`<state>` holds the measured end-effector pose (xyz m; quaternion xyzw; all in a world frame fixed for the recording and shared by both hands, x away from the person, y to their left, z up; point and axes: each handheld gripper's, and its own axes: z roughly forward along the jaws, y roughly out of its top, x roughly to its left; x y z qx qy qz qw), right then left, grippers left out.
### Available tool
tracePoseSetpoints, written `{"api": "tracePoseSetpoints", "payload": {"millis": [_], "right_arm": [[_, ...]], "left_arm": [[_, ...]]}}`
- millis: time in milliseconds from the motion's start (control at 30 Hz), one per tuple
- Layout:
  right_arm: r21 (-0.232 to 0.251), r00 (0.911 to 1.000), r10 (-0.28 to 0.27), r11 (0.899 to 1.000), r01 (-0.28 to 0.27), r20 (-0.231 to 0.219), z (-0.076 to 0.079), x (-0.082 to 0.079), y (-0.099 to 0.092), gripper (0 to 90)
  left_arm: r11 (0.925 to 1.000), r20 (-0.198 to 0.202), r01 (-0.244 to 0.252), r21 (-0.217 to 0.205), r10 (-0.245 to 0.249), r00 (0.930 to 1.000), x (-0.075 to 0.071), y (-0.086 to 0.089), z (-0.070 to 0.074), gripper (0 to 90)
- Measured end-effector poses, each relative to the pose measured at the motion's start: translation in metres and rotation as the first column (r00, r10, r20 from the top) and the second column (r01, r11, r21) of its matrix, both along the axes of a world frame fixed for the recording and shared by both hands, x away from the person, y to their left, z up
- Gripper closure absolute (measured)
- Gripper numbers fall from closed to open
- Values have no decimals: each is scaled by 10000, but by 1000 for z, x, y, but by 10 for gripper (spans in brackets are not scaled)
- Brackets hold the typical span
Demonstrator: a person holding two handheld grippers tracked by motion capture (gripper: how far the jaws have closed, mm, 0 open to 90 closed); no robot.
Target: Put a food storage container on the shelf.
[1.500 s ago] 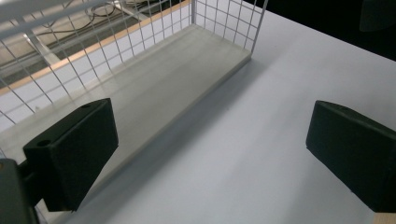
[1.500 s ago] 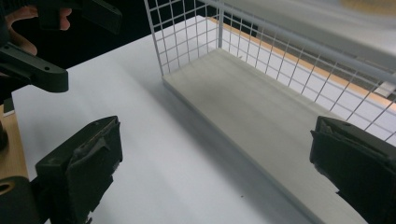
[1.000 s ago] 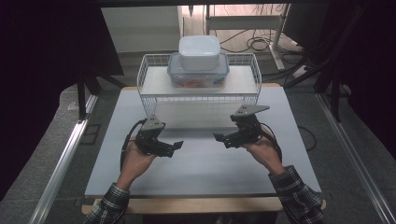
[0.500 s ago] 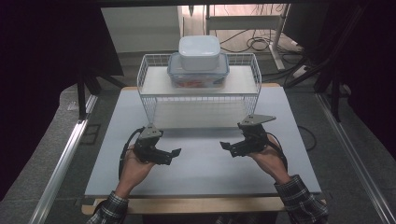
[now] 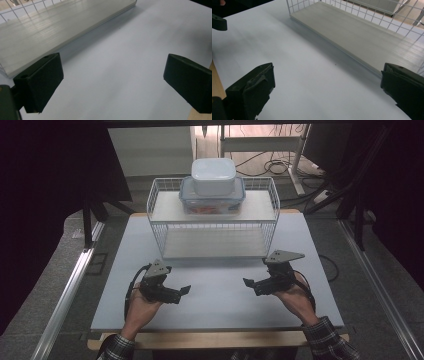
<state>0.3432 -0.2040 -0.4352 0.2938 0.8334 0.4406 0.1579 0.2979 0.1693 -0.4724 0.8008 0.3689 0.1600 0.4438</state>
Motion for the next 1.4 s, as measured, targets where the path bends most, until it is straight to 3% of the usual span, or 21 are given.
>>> {"api": "tracePoseSetpoints", "payload": {"millis": [233, 867, 1167, 1400], "right_arm": [[155, 9995, -270, 9995, 272, -138, -11, -2, -12, 0], [320, 9957, -768, 9964, 785, -517, -38, -12, -37, 0], [-47, 9951, -649, 9979, 648, -747, -55, -17, -38, 0], [-352, 9919, -598, 9978, 562, -1117, -68, -14, -38, 0]], "left_arm": [[9994, -28, -216, 284, 217, 9998, -3, 5, -12, 23], [9976, -46, -554, 405, 557, 9984, -20, 19, -34, 5], [9932, -211, -814, 827, 834, 9963, -19, 23, -49, 1], [9916, -731, -935, 891, 1001, 9923, -14, 27, -58, 0]]}}
